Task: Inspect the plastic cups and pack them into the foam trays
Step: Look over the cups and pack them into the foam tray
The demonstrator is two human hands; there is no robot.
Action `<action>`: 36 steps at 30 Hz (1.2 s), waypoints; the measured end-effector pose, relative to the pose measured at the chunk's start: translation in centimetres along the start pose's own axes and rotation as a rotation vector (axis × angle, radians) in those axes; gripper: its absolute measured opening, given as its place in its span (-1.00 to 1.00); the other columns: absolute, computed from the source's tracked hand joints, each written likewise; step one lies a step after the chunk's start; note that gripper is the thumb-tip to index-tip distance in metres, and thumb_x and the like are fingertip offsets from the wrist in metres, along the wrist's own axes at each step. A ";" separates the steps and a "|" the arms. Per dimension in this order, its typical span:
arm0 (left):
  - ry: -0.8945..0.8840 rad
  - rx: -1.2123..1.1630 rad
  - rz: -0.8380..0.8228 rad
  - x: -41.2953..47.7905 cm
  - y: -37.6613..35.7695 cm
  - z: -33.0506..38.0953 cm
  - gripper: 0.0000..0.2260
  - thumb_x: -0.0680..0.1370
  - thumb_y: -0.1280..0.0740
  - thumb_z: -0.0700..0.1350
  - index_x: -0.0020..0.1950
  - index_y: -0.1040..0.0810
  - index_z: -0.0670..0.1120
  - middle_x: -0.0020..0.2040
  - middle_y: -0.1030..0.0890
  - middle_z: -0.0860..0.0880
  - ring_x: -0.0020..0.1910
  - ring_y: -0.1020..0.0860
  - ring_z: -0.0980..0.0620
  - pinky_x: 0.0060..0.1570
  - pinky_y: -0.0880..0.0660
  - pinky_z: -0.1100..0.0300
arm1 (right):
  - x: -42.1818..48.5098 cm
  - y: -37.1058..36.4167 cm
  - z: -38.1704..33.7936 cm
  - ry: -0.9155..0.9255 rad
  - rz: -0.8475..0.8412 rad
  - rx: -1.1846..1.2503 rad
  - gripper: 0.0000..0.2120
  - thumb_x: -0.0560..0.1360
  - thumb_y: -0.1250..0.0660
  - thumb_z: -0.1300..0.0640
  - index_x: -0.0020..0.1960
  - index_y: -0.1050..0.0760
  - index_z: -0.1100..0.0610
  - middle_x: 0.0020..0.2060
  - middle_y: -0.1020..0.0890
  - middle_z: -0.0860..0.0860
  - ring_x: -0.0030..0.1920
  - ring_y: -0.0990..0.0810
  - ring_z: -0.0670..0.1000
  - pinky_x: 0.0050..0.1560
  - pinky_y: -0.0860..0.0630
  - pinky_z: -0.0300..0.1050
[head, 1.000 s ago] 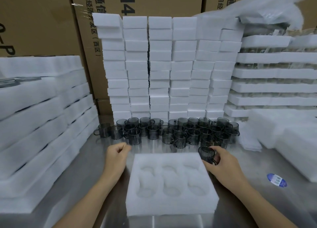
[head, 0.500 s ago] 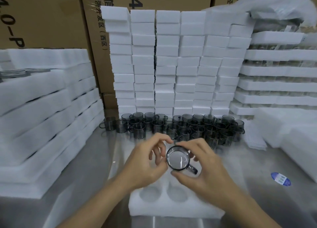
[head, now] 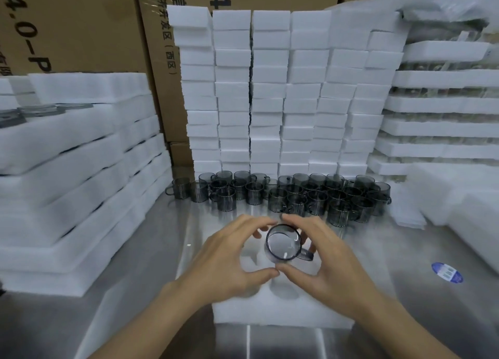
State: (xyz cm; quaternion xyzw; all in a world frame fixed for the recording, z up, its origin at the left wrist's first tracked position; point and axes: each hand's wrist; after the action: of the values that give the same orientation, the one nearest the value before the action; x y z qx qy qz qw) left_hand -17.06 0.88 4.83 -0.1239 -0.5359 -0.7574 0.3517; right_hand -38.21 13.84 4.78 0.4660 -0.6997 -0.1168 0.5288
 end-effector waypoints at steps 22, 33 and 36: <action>-0.154 0.095 0.195 -0.2 0.5 1.4 -0.48 0.51 -0.50 0.34 0.27 -0.69 -0.01 -0.06 -0.58 0.18 -0.20 -0.56 0.18 -0.23 -0.57 0.10 | -0.2 0.9 -0.3 -0.027 -0.126 0.087 -0.55 0.59 -0.35 -0.26 0.43 -0.43 -0.17 0.14 -0.62 -0.25 0.18 -0.62 -0.09 0.13 -0.52 -0.18; 0.081 0.068 0.001 -0.4 0.6 3.0 -0.36 0.38 -0.51 0.47 0.41 -0.40 0.43 0.21 -0.57 0.41 0.15 -0.60 0.33 0.04 -0.57 0.16 | -1.4 0.8 -1.0 0.012 -0.029 -0.006 -0.45 0.49 -0.40 -0.11 0.46 -0.37 -0.21 0.21 -0.52 -0.33 0.15 -0.57 -0.18 0.07 -0.54 -0.20; 0.088 0.025 0.032 -0.9 -0.1 3.2 -0.28 0.43 -0.48 0.42 0.54 -0.27 0.49 0.21 -0.57 0.42 0.24 -0.56 0.31 0.10 -0.54 0.24 | -1.8 1.2 -1.5 0.083 0.034 -0.038 -0.42 0.47 -0.44 -0.01 0.47 -0.42 -0.06 0.27 -0.53 -0.22 0.21 -0.56 -0.15 0.09 -0.57 -0.12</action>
State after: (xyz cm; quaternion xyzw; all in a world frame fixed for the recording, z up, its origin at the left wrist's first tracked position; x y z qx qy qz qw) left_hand -17.07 4.14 5.56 -0.0948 -0.5272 -0.7497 0.3886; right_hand -37.52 16.39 5.01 0.4483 -0.6825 -0.1017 0.5682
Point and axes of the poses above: each hand's wrist, its own x-axis towards the middle knuckle, its own y-axis out of the back of the hand, z = x × y
